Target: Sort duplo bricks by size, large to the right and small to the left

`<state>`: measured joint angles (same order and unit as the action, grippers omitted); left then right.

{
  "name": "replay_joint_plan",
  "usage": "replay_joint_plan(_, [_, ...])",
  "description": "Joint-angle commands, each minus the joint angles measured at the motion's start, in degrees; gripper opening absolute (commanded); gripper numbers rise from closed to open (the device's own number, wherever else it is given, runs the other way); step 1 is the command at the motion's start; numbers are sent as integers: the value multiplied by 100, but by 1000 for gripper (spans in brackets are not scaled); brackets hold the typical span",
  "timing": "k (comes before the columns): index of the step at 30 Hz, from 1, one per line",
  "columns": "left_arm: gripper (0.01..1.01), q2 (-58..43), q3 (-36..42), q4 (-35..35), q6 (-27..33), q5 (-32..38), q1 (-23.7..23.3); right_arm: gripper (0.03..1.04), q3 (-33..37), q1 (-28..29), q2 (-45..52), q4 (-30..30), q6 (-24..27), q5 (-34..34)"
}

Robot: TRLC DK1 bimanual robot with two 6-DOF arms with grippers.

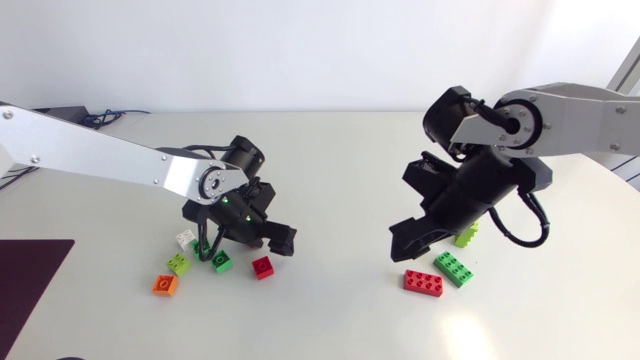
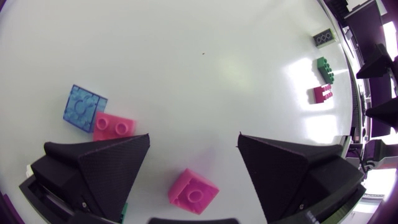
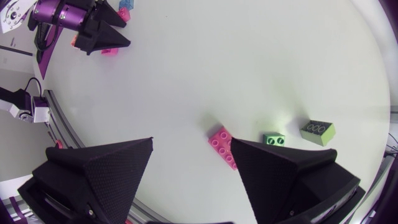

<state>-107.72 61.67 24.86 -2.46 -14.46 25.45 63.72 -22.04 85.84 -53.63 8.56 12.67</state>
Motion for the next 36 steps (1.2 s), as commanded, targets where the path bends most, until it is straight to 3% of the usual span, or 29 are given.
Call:
replay_joint_plan(1, [987, 375, -217, -52, 26, 31, -49, 905, -88, -81, -94, -25, -47, 34])
replay_joint_plan(8, [987, 647, 539, 54, 211, 22, 65, 905, -115, -169, -173, -34, -117, 25])
replay_joint_plan(14, [987, -179, 1330, 397, 808, 22, -93, 905, -141, -160, -200, -43, -117, 25])
replay_joint_plan(25, [985, -645, 1313, 414, 1529, 110, -541, 903, -246, -107, -261, -16, -73, 34])
replay_joint_plan(36, [985, -627, 732, 528, 2267, 145, -805, 905, -264, -160, -419, -87, -126, 52])
